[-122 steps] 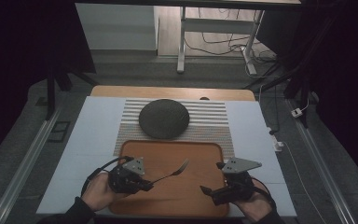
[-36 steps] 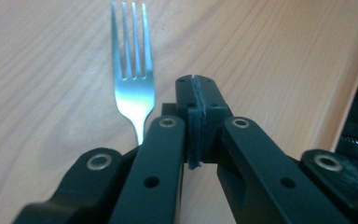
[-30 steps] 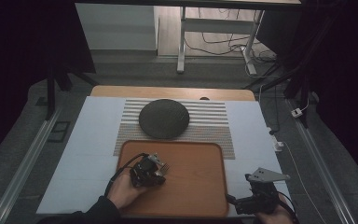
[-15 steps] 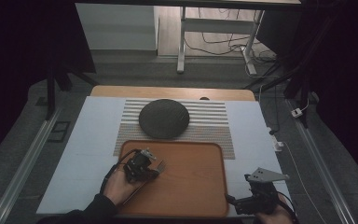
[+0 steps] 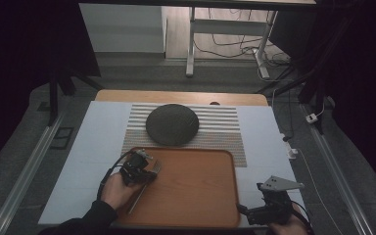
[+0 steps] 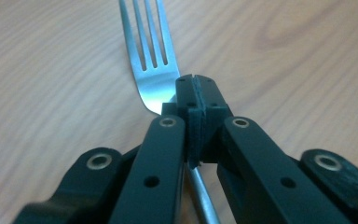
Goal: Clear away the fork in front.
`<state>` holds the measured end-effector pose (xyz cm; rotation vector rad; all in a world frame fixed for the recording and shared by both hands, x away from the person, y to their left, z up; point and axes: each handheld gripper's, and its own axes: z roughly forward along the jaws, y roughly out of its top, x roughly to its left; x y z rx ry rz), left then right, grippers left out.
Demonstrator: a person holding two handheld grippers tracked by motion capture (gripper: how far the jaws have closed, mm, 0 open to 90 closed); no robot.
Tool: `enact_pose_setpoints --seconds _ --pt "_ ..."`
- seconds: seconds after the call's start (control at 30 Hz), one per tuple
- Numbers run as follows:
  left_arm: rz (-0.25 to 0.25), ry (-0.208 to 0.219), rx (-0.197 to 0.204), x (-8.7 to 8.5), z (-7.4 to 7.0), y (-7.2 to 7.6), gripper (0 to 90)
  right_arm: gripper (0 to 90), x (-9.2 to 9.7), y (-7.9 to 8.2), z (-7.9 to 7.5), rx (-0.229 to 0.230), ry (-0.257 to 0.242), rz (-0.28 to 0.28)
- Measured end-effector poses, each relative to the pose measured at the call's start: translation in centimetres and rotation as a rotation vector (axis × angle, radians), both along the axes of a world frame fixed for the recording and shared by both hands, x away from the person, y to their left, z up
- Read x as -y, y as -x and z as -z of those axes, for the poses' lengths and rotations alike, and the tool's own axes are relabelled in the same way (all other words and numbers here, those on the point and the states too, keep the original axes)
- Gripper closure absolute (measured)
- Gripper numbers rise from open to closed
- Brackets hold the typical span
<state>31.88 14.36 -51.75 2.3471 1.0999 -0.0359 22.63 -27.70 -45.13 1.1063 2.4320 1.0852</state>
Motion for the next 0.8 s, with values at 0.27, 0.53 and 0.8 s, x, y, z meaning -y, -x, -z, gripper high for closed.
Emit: enact_pose_setpoints --seconds 0.27,0.53,0.8 --pt "-0.069 -0.015 -0.016 -2.2 0.0 -0.6 88.2 0.0 0.0 0.0 0.0 -0.003 -0.002 -0.002" --pt "-0.094 -0.044 -0.008 -2.7 -0.3 -0.6 82.8 0.0 0.0 0.0 0.0 -0.005 -0.006 -0.002" --pt "-0.069 0.065 0.094 -3.6 -3.0 0.8 58.7 0.0 0.1 0.0 0.0 -0.005 -0.008 0.001"
